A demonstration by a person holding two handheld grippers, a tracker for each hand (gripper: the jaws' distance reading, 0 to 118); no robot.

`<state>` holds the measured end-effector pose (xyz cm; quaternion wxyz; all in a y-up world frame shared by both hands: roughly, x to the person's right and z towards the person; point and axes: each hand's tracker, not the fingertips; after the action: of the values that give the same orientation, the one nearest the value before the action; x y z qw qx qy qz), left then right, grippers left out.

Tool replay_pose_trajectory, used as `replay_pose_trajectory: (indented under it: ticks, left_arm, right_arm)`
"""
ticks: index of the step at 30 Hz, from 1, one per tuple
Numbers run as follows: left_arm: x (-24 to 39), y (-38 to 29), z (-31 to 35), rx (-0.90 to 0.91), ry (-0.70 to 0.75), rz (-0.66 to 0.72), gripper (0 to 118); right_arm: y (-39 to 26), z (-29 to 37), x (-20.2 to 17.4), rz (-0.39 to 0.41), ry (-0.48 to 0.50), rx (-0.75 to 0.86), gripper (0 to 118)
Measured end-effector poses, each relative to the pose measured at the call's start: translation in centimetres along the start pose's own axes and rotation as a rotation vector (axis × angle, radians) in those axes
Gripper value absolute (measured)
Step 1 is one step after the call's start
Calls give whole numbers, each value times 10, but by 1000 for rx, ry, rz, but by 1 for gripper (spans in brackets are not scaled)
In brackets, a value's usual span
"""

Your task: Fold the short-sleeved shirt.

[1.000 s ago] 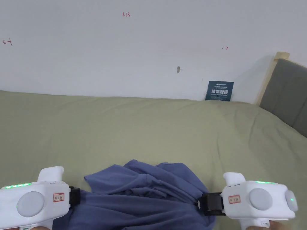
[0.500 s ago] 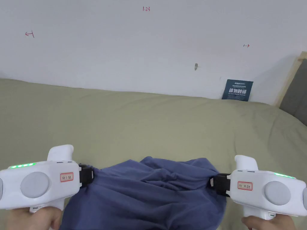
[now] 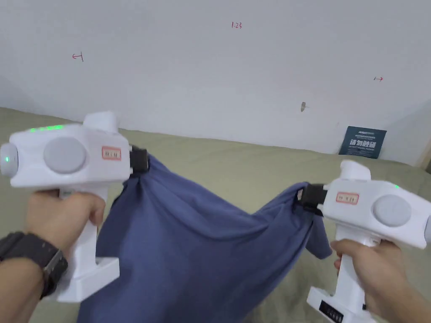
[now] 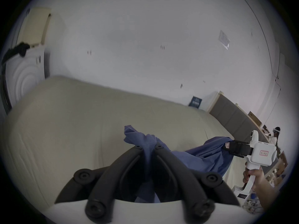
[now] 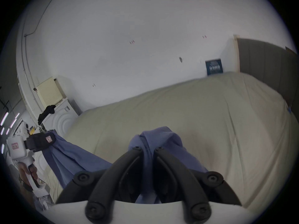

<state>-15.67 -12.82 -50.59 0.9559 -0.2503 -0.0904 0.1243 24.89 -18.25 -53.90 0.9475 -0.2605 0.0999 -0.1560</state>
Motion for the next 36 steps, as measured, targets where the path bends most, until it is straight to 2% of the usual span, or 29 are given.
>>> replay_pose_trajectory:
  ticks: [6, 8, 12, 16, 17, 20, 24, 28, 31, 33, 36]
  left_arm:
    - [-17, 82, 8, 141, 64, -75, 6]
    - [-23, 101, 16, 181, 81, -92, 6]
    - [-38, 97, 37, 224, 86, -105, 6]
    - [-63, 50, 55, 207, 76, -97, 6]
    - [-69, 34, 59, 187, 75, -89, 6]
    - [-85, -25, 68, 74, 55, -58, 6]
    - [-89, -108, 84, -58, 45, -43, 6]
    - [-82, -183, 112, -231, 28, -57, 6]
    - [-70, -220, 132, -291, 32, -36, 6]
    - [-68, -237, 142, -337, 30, -12, 6]
    - [-65, -258, 149, -378, 25, 36, 6]
  right_arm:
    - [69, -32, -49, 61, 50, 96, 9]
    - [83, -38, -62, 58, 56, 120, 9]
    - [90, -50, -67, 50, 47, 129, 9]
    - [60, -54, -47, -50, 58, 68, 9]
    - [49, -52, -41, -54, 56, 56, 9]
    - [6, -45, -20, -69, 58, -30, 9]
    - [-56, -27, 7, -144, 68, -171, 9]
    - [-108, 1, 34, -94, 47, -269, 9]
    - [-142, 27, 43, -86, 32, -330, 9]
    - [-158, 38, 46, -28, 26, -368, 9]
    - [-170, 50, 48, -35, 20, -355, 9]
